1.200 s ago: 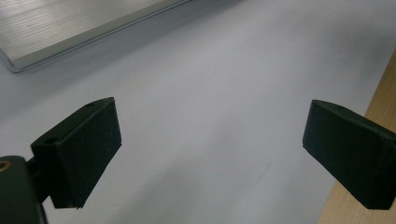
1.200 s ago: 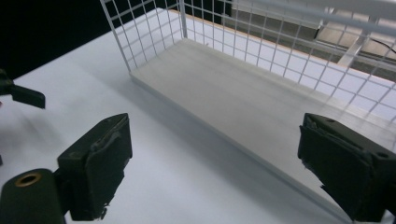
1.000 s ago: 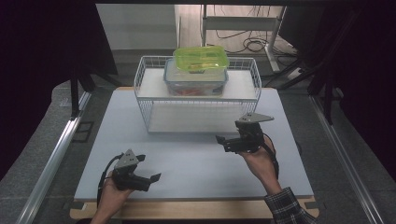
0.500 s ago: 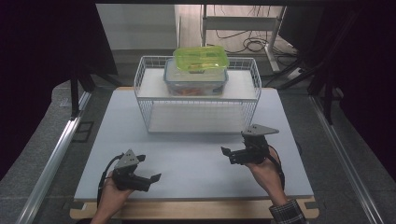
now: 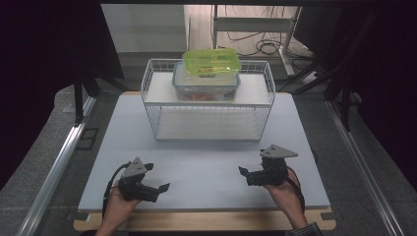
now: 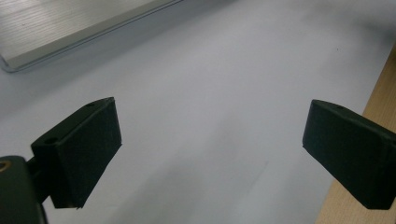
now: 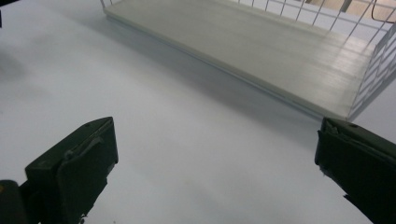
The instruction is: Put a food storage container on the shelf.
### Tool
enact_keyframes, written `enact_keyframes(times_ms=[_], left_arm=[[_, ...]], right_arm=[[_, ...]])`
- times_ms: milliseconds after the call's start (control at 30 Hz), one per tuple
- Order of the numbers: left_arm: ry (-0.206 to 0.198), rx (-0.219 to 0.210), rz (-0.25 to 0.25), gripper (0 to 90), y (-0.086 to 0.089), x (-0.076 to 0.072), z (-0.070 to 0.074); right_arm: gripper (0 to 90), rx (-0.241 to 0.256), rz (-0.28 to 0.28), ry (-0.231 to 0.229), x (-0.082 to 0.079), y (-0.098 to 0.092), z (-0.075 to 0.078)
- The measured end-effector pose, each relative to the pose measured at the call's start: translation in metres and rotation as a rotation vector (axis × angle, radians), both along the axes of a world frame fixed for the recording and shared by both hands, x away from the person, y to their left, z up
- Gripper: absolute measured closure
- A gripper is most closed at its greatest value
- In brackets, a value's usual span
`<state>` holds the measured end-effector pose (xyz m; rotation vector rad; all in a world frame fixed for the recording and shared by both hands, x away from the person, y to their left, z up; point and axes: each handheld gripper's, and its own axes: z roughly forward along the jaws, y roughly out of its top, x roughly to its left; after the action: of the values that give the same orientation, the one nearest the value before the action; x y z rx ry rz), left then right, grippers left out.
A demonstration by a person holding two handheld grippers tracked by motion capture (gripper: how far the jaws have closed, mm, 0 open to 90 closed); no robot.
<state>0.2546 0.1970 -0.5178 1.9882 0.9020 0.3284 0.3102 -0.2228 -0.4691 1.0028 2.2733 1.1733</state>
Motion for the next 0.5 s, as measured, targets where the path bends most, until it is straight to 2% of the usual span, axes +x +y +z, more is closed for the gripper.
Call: enact_keyframes(times_ms=[267,500], left_arm=[[0.002,0.012,-0.012,4.2,-0.002,0.0,-0.002],[0.005,0.024,-0.02,4.5,-0.003,0.0,-0.003]], right_arm=[[0.0,-0.027,-0.005,0.02,-0.006,-0.007,-0.015],[0.0,-0.066,0.0,0.064,-0.011,-0.009,-0.031]])
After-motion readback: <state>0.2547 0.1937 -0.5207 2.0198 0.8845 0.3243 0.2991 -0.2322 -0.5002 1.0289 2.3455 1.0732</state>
